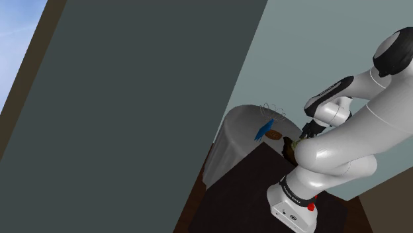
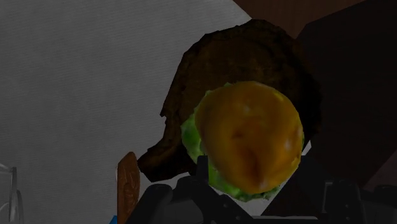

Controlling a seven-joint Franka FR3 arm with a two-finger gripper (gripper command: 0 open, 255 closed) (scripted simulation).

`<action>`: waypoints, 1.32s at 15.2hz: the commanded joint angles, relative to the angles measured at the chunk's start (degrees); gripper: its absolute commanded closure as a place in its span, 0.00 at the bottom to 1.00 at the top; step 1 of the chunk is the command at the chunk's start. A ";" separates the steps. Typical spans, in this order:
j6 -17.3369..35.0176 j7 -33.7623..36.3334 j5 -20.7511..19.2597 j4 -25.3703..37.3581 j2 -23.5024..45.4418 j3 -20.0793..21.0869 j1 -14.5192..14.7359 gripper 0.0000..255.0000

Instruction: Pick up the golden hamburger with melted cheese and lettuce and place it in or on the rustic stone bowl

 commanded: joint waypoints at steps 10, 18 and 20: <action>-5.24 3.73 -5.20 0.44 -5.45 0.22 -0.98 0.00; -10.00 5.71 -7.84 1.15 -9.80 1.36 -2.20 0.00; -10.00 5.71 -7.84 1.15 -9.80 1.36 -2.20 0.00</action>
